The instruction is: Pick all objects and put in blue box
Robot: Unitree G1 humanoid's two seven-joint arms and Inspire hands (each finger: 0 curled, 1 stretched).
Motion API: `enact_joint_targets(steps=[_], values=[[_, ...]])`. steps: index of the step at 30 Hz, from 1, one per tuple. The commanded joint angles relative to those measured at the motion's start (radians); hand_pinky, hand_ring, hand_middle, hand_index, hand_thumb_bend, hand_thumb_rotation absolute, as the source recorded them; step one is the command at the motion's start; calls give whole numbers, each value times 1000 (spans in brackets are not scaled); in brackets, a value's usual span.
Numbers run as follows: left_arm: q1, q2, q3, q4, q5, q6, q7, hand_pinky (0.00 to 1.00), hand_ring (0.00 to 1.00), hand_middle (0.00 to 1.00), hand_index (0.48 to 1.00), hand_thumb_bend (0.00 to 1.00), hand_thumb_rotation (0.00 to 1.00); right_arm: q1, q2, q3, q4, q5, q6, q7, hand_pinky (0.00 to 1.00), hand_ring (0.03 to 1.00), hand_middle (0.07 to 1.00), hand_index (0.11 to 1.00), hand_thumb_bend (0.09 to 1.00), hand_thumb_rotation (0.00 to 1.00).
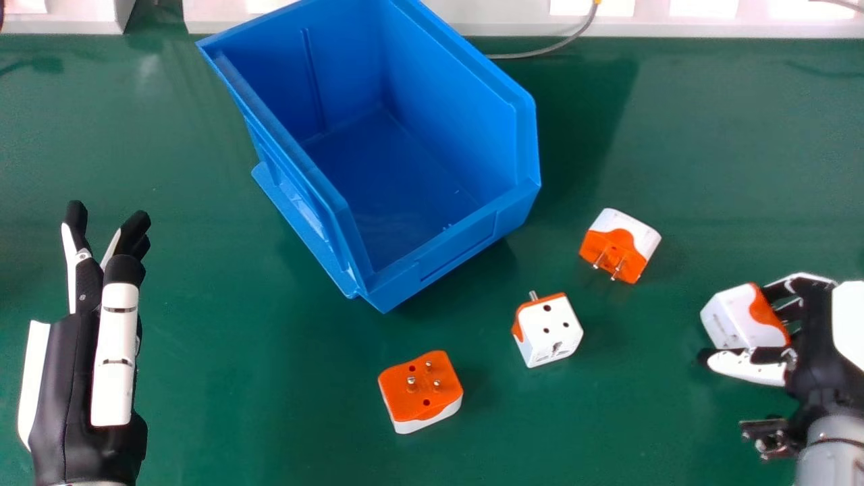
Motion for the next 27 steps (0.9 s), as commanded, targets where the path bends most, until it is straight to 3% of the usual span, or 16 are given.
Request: enact_joint_targets(steps=[1, 10, 13, 18, 22, 23, 27], values=[[1, 2, 1, -26, 2, -10, 5, 993, 964, 944, 962, 447, 930, 36, 16, -15, -118, 0, -46, -20, 141, 178, 395, 500, 507, 0], [-19, -2, -4, -12, 3, -12, 10, 983, 954, 934, 951, 470, 901, 179, 104, 54, -446, -100, -53, 15, 103, 131, 398, 491, 508, 0], [-25, -5, -7, -17, 2, 7, 18, 973, 949, 931, 947, 470, 889, 182, 117, 77, -490, -131, -84, 20, 100, 129, 400, 495, 508, 0], [-34, -4, -9, -13, 9, 1, 22, 973, 951, 933, 952, 488, 878, 136, 135, 112, -523, -180, -112, 29, 93, 122, 409, 495, 510, 0], [-34, -5, -12, -20, 7, 10, 23, 971, 950, 931, 950, 490, 882, 73, 154, 132, -534, -191, -99, 74, 105, 141, 408, 493, 509, 0], [-33, -4, -12, -22, 17, 10, 29, 972, 951, 932, 951, 484, 887, 54, 161, 136, -530, -193, -95, 82, 110, 146, 413, 493, 510, 0], [-29, -8, -15, -28, 16, 17, 35, 971, 952, 933, 952, 476, 892, -51, 173, 148, -453, -194, -115, 81, 106, 139, 407, 496, 509, 0]])
